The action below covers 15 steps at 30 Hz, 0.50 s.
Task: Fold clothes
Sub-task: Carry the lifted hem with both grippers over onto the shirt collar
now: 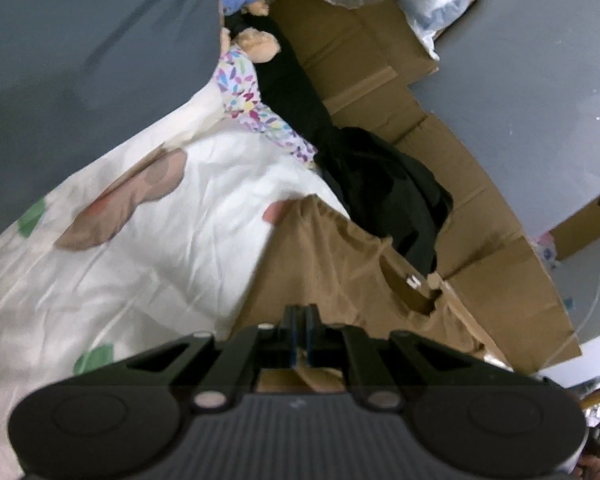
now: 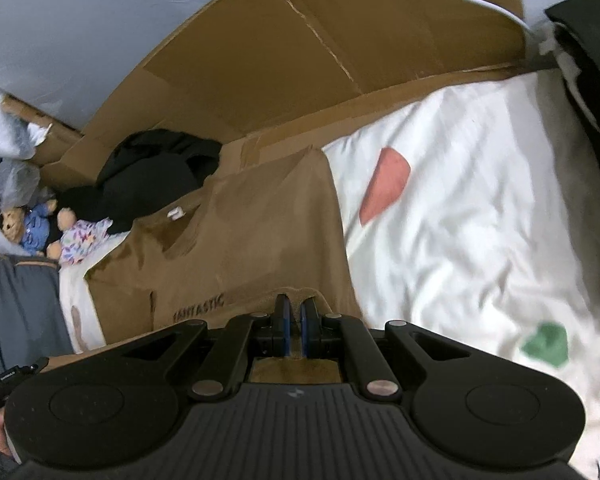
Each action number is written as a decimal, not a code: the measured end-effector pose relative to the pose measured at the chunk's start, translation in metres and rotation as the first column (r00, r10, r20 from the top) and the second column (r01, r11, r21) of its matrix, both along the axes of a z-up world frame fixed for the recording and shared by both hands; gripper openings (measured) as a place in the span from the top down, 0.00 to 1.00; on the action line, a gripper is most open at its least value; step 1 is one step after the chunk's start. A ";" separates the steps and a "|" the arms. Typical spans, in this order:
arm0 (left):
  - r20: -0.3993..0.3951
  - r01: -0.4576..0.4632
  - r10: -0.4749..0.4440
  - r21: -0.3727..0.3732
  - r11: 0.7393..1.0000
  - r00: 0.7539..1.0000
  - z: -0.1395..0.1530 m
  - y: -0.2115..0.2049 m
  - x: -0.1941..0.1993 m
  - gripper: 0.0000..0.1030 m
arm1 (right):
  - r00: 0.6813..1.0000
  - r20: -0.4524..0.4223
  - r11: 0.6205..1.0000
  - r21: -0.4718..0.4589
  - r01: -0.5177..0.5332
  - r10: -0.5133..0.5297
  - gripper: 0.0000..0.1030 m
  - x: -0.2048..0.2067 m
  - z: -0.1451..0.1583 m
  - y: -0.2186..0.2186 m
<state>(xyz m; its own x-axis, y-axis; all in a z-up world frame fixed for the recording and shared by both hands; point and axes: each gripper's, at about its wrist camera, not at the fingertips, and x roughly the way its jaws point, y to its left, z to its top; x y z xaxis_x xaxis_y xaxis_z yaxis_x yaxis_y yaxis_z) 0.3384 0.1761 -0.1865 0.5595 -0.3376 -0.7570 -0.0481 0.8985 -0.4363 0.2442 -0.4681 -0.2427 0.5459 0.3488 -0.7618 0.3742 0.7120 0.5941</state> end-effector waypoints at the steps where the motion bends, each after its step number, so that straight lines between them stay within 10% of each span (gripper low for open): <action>1: 0.004 0.005 -0.005 0.013 1.000 1.000 -0.001 -0.004 0.008 0.96 | 1.000 0.002 1.000 0.002 0.003 -0.003 0.95 0.006 -0.003 -0.002; 15: -0.031 -0.029 0.032 0.085 0.996 0.999 -0.048 -0.024 0.087 0.96 | 0.999 -0.026 1.000 -0.001 0.020 -0.020 0.95 0.081 -0.064 -0.015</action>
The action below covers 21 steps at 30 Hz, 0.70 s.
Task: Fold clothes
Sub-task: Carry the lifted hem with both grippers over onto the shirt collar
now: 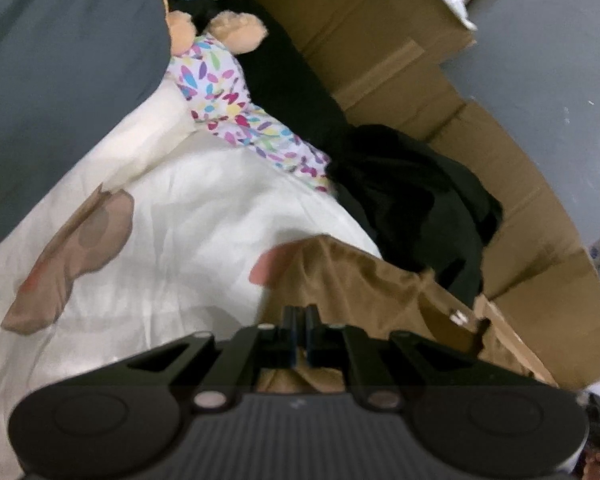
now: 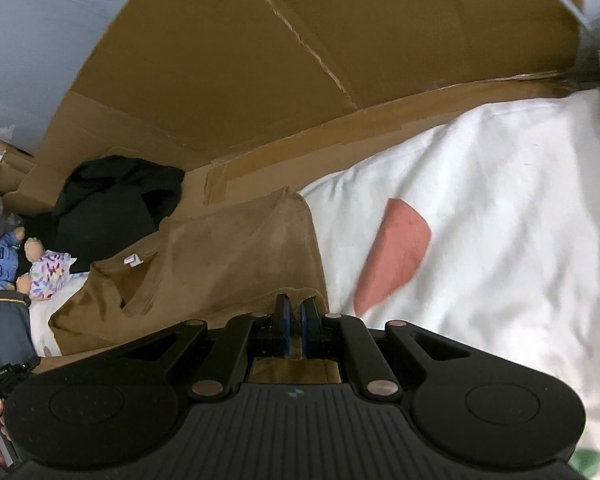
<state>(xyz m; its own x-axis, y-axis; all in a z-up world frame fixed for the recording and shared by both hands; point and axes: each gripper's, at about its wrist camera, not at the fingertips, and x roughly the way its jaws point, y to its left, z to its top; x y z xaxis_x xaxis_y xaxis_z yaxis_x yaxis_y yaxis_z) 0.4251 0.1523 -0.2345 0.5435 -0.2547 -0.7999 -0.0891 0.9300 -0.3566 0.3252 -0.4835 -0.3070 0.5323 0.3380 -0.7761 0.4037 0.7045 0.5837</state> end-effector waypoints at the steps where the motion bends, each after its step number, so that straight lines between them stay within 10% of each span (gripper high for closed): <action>1: -0.001 -0.004 0.004 0.001 1.000 1.000 -0.002 -0.001 0.005 0.96 | 1.000 0.003 1.000 0.001 0.002 -0.002 0.95 0.007 -0.004 0.000; 15: 0.020 -0.039 0.039 -0.033 0.999 0.999 0.001 -0.010 0.040 0.79 | 0.996 -0.051 0.997 -0.008 -0.077 0.076 0.90 0.058 -0.014 -0.006; 21: -0.019 0.002 -0.001 0.041 0.999 1.000 0.016 -0.014 0.038 0.79 | 0.983 -0.012 0.982 -0.054 -0.183 0.182 0.63 0.053 0.039 -0.013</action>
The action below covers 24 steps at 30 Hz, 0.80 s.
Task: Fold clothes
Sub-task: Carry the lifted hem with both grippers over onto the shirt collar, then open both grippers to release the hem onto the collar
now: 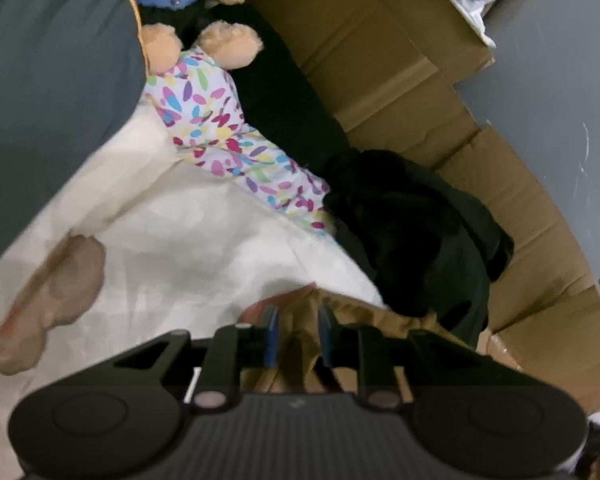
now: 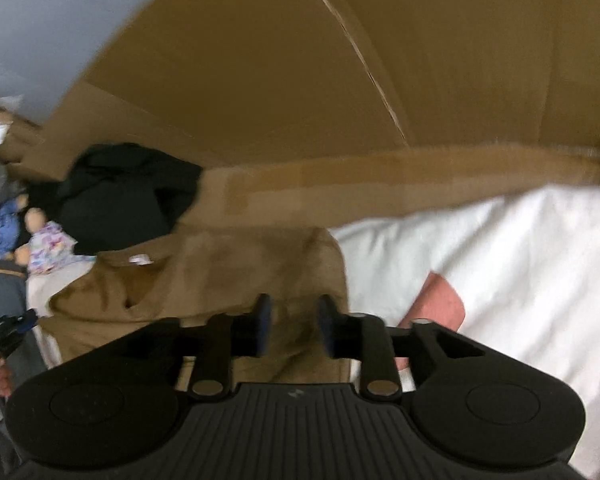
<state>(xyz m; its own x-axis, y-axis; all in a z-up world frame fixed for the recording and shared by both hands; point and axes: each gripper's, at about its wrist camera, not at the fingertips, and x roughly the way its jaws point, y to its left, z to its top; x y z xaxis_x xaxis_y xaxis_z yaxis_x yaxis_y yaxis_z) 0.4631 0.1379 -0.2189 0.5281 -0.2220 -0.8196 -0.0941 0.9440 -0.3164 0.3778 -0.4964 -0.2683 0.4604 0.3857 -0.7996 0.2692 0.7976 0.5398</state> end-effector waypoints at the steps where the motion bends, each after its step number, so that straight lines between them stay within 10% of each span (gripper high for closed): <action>1: -0.006 0.013 -0.013 0.024 1.000 1.000 0.002 -0.002 -0.002 0.79 | 1.000 0.002 1.000 -0.016 -0.020 0.020 0.63 -0.002 0.003 -0.001; 24: -0.030 0.199 -0.198 0.219 0.955 0.980 -0.026 -0.017 -0.014 0.64 | 0.956 0.196 0.956 -0.238 -0.170 0.219 0.63 -0.044 -0.058 0.004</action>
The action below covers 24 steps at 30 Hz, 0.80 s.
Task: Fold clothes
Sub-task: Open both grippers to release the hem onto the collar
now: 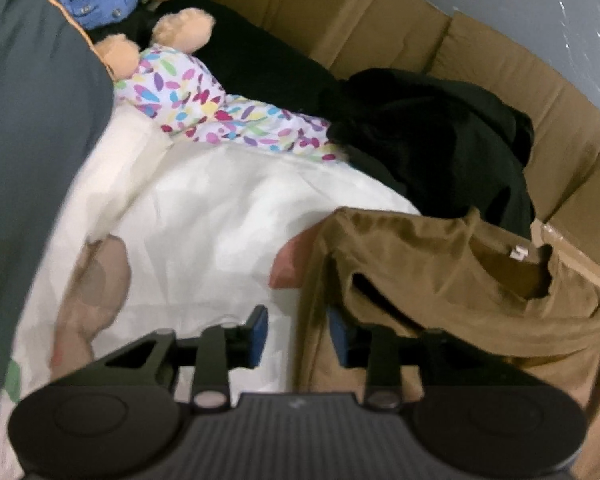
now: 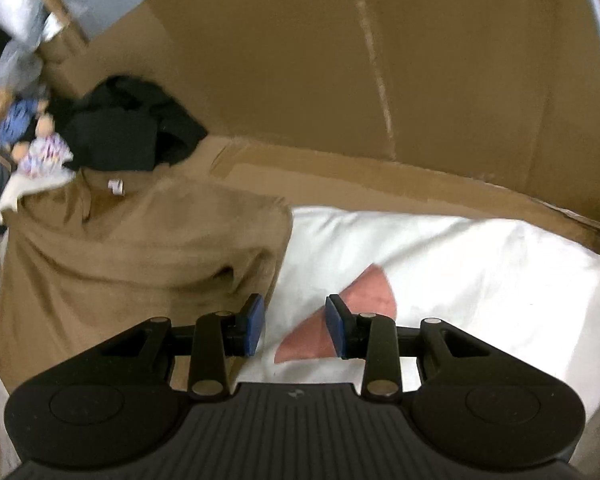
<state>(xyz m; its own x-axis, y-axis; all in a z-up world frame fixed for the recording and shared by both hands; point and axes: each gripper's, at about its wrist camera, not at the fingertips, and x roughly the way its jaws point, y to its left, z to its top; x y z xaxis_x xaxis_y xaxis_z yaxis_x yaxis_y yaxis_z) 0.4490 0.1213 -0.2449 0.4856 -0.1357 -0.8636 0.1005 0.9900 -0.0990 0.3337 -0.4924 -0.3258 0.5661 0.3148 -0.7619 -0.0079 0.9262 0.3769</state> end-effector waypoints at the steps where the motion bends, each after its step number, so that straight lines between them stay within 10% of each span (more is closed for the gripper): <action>1: 0.026 0.013 -0.013 -0.003 1.000 1.000 0.000 -0.002 0.001 0.62 | 1.000 0.002 1.000 -0.002 -0.013 0.013 0.63 0.001 -0.002 0.002; 24: 0.122 0.066 -0.067 0.015 0.998 0.990 -0.005 -0.027 0.020 0.60 | 0.961 0.156 0.972 -0.095 -0.214 0.227 0.63 0.025 0.003 0.032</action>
